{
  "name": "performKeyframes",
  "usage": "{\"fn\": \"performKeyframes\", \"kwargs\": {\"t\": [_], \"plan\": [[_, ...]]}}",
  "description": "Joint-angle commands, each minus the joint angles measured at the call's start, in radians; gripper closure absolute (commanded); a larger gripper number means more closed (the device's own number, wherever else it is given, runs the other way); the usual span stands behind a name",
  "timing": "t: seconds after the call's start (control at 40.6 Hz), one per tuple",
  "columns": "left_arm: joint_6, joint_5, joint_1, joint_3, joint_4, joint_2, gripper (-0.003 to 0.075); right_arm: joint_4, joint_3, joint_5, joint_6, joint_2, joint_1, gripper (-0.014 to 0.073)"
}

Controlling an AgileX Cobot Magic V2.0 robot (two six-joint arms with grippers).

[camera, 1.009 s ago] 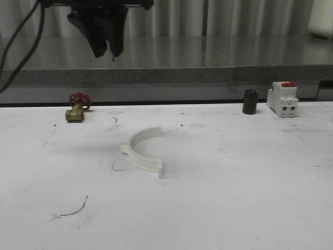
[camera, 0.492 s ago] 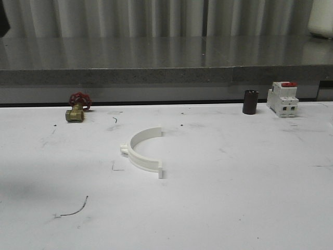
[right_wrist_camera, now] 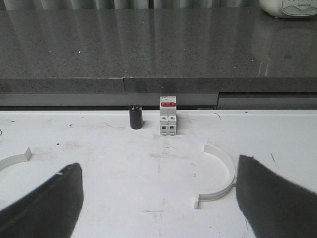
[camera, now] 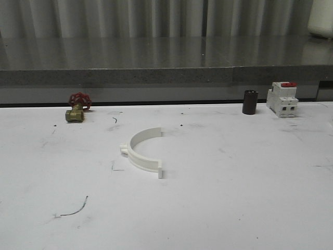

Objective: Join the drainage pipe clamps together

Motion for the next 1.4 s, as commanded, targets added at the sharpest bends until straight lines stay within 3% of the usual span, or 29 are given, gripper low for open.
{"fn": "performKeyframes", "kwargs": {"t": [0.0, 0.32, 1.206, 1.379], "plan": [[-0.002, -0.105, 0.002, 0.043, 0.019, -0.133, 0.0741, -0.005, -0.034, -0.073, -0.012, 0.015, -0.004, -0.0051], [-0.002, -0.124, 0.002, 0.125, 0.023, -0.409, 0.0741, -0.005, -0.034, -0.073, -0.012, 0.015, -0.004, -0.0051], [-0.002, -0.13, 0.002, 0.125, 0.023, -0.416, 0.0741, 0.015, -0.037, -0.075, -0.012, 0.017, -0.004, -0.005], [-0.002, -0.13, 0.002, 0.125, 0.023, -0.416, 0.0741, 0.013, -0.113, -0.02, -0.012, 0.152, -0.004, -0.005]]}}
